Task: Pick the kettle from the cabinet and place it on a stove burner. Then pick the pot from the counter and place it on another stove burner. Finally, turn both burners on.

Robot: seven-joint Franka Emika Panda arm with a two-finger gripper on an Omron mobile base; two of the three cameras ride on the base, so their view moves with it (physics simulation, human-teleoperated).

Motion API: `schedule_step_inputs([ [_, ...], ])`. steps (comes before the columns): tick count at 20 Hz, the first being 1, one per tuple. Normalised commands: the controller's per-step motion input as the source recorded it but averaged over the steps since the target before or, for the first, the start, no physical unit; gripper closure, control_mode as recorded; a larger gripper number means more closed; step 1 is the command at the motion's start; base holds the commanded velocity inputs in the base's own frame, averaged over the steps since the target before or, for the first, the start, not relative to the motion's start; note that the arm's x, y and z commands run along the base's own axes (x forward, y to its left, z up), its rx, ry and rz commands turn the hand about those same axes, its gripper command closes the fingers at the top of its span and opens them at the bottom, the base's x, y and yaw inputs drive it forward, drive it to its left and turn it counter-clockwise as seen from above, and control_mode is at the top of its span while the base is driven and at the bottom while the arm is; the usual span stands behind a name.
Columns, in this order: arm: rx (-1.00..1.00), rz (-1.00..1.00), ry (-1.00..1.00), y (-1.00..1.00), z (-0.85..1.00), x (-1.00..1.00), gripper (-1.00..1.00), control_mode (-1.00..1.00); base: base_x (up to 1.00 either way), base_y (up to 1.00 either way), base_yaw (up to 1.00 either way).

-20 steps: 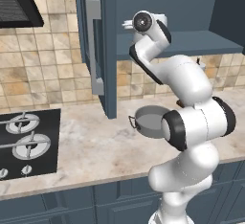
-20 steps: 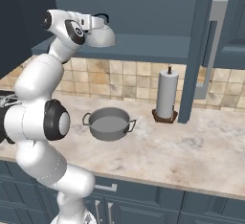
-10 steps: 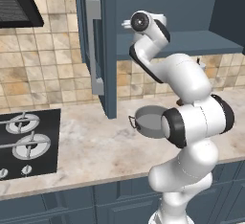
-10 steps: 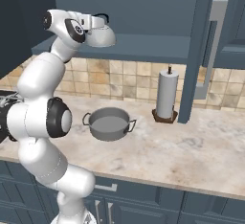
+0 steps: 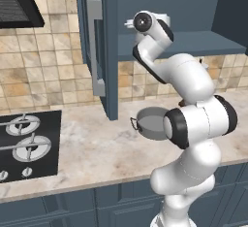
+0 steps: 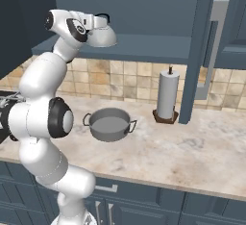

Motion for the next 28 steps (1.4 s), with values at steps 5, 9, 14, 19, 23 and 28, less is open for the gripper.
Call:
schedule_step_inputs([
  [5,0.00,0.00,-0.02,0.00,0.00,0.01,-1.00,-1.00,0.00,0.00,0.00],
  [9,0.00,0.00,-0.01,0.05,0.00,0.11,1.00,-1.00,0.00,0.00,0.00],
  [14,0.00,0.00,-0.01,0.00,0.00,0.02,1.00,-1.00,0.00,0.00,0.00],
  [19,0.00,0.00,0.00,0.00,0.00,0.00,1.00,-1.00,0.00,0.00,0.00],
  [23,0.00,0.00,0.00,0.00,0.00,0.00,1.00,-1.00,0.00,0.00,0.00],
  [28,0.00,0.00,-0.04,0.00,0.00,0.00,1.00,-1.00,0.00,0.00,0.00],
])
